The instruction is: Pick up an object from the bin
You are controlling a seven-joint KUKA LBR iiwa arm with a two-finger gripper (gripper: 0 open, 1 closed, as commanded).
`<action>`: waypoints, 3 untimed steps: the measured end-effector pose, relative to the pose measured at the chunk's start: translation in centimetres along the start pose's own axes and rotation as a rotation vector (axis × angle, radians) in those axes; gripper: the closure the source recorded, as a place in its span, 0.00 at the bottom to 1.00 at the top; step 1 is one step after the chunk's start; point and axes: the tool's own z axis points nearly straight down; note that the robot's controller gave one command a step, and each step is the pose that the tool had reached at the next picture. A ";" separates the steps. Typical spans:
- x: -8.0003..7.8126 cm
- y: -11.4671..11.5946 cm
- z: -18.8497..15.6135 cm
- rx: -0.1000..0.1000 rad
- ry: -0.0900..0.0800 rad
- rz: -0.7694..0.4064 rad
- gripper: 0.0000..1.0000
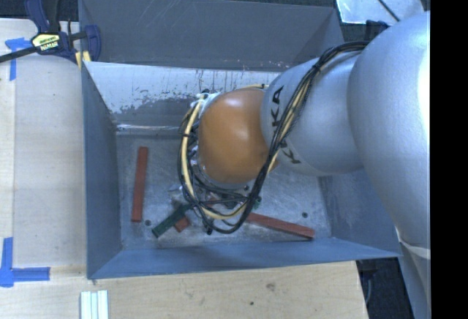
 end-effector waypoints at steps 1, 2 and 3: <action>0.0 0.0 0.2 -0.002 0.003 0.000 0.00; 0.0 0.1 0.0 -0.001 0.002 0.000 1.00; 0.1 0.0 0.2 -0.002 0.003 0.001 0.00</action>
Offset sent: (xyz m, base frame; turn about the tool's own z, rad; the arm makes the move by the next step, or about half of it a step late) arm 0.0000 0.0000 0.0000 0.0000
